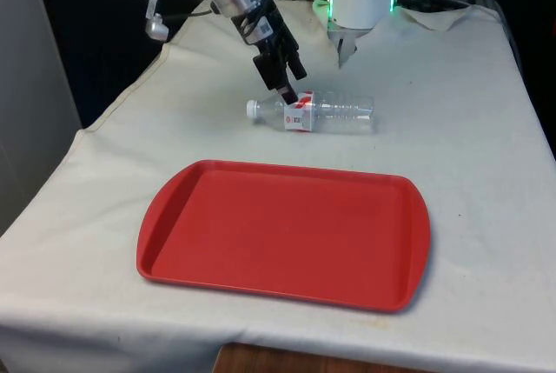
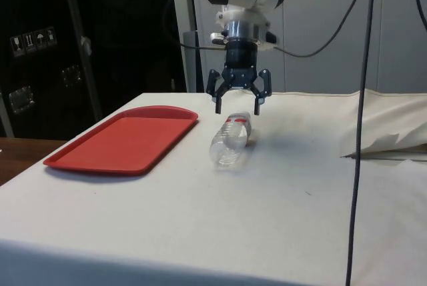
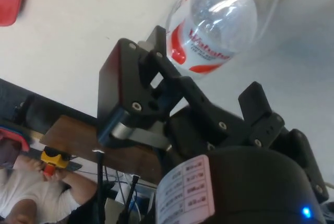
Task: Place the bottle upright on the tray.
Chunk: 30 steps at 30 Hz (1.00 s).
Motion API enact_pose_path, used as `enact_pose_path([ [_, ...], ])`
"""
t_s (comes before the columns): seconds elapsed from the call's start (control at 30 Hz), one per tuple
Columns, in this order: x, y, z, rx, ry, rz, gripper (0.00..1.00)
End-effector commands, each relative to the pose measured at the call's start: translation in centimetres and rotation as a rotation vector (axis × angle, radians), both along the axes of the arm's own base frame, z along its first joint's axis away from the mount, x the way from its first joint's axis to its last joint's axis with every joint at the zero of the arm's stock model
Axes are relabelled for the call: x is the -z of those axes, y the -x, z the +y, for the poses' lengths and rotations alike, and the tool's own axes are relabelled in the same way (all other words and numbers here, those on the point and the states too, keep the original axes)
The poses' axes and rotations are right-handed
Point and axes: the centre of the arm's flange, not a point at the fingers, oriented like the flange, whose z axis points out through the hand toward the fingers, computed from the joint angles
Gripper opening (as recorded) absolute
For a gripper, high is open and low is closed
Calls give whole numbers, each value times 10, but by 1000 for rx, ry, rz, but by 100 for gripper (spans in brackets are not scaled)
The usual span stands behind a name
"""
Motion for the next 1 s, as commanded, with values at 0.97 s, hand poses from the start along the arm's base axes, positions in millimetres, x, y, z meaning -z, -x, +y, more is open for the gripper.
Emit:
enact_pose_path([
  [0.97,23,-1,-23,-88,-46,-48,100],
])
